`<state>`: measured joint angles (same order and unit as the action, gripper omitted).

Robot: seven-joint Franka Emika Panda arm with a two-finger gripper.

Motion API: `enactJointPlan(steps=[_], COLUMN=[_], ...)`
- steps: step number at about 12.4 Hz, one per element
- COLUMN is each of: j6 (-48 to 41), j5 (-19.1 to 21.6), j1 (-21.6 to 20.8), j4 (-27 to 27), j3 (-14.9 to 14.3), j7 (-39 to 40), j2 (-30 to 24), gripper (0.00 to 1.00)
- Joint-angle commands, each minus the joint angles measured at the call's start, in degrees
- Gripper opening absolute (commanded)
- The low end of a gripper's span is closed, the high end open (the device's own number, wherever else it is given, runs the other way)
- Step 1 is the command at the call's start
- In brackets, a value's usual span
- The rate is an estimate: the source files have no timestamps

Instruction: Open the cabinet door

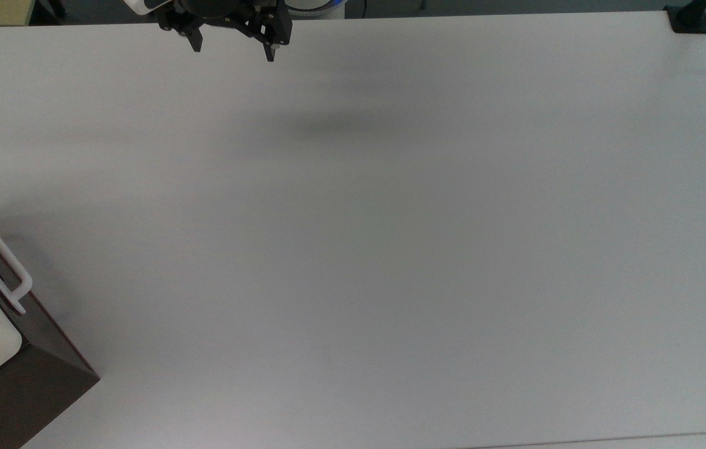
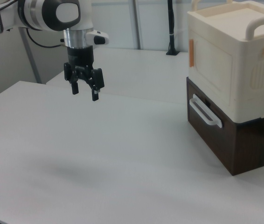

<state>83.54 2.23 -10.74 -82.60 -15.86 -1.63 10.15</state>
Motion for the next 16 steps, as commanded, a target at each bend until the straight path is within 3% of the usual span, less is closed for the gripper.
enactJointPlan(steps=[1, 4, 7, 16], j6=[0.6, 2.9, 2.9, 5.0], j5=[-0.2, 0.0, 2.8, 2.5], j1=[0.6, 1.2, 1.9, 1.9], j4=[-0.7, -0.1, 0.7, 0.7], j3=[-1.0, -1.1, -1.1, -0.7], j7=[1.4, 3.8, 5.6, 4.6], j2=[-0.8, -0.8, -0.8, -0.4], gripper=[1.0, 1.0, 1.0, 0.98])
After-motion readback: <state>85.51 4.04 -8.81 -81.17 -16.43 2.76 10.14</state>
